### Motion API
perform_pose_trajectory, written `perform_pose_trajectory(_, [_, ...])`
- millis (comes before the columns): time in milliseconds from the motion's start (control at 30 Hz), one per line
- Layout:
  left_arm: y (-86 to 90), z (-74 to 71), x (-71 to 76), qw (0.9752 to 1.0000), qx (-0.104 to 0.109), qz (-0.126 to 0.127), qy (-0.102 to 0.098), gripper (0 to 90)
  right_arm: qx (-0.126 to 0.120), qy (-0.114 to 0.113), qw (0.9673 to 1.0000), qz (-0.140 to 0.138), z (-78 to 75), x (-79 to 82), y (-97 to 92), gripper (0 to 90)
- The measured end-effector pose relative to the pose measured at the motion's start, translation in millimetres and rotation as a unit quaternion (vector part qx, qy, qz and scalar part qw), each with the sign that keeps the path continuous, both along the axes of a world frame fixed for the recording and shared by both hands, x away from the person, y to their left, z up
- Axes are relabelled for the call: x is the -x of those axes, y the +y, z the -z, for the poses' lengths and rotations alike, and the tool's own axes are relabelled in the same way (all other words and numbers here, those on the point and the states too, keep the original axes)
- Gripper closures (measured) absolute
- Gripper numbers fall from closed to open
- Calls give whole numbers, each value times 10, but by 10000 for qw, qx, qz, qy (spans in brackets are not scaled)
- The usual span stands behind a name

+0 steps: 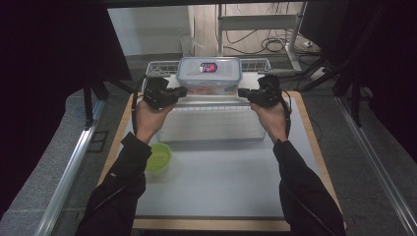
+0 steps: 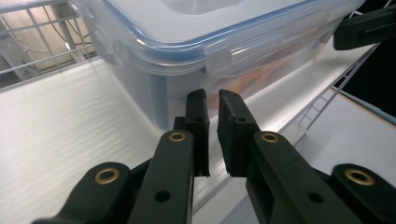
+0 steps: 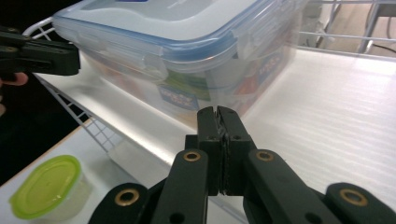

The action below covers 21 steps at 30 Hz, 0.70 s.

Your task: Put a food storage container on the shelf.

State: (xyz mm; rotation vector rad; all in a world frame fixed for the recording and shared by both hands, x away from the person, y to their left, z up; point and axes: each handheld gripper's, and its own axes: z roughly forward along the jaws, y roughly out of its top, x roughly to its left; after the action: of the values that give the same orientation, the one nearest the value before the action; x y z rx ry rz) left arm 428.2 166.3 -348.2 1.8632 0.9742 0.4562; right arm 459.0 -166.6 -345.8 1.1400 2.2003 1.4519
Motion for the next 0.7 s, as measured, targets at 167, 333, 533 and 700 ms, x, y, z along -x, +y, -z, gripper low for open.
perform_pose_trajectory(167, [-25, -1, 151, 9997, -9, 207, -121, 798, -10, -63, 9999, -118, -3, 76, -9, 840])
perform_pose_trajectory(333, [-2, 56, 370, 9986, 161, 486, -124, 717, -28, -158, 9993, -352, 13, 249, -4, 723])
perform_pose_trajectory(533, [25, 226, 656, 9978, 152, 639, -101, 540, 95, -205, 9981, -569, 110, 488, 10, 557])
perform_pose_trajectory(700, [25, 357, 882, 9971, -89, 712, -240, 390, 170, -227, 9973, -671, 248, 660, -17, 426])
